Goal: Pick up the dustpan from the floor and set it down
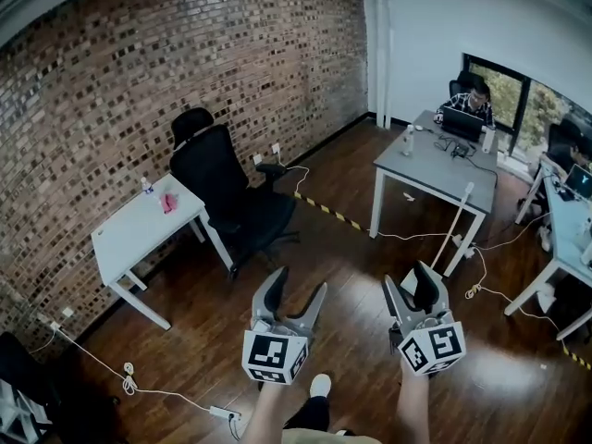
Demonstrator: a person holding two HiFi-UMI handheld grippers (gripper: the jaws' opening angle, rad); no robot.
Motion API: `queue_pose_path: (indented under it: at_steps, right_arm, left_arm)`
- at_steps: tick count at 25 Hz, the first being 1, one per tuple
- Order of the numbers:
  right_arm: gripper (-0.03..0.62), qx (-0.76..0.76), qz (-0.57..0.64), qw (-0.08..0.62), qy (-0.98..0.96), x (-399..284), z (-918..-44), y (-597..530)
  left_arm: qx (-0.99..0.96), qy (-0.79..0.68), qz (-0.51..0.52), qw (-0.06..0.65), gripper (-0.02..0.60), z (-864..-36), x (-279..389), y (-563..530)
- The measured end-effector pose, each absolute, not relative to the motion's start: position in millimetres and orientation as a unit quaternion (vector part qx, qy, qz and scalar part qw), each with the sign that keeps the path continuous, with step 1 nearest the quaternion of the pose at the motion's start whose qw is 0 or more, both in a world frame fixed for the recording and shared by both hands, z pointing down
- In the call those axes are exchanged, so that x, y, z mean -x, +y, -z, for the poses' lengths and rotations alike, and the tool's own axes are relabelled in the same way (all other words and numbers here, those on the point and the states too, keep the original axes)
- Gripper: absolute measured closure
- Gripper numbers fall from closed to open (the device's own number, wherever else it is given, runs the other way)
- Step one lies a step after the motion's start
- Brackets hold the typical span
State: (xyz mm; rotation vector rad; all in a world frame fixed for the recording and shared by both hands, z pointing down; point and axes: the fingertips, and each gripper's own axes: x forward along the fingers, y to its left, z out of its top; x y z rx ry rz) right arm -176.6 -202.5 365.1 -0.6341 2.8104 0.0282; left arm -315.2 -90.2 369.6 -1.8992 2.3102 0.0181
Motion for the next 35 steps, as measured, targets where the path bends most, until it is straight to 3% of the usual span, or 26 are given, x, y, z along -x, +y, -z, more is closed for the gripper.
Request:
queue_pose_path:
  at_steps: [11, 25, 35]
  right_arm:
    - [0.313, 0.224, -0.059, 0.137, 0.963, 312, -320, -308]
    - [0.313, 0.180, -0.024, 0.112, 0.977, 462, -353, -406]
    - [0.313, 0.231, -0.030, 0.137, 0.963, 492, -332, -553]
  left_arm:
    - [0.648, 0.753, -0.025, 0.108, 0.291, -331, 442, -210]
    - [0.648, 0.758, -0.022, 0.068, 0.295, -364, 566, -315]
    - [0.693, 0.716, -0.016, 0.081, 0.295, -346, 604, -472]
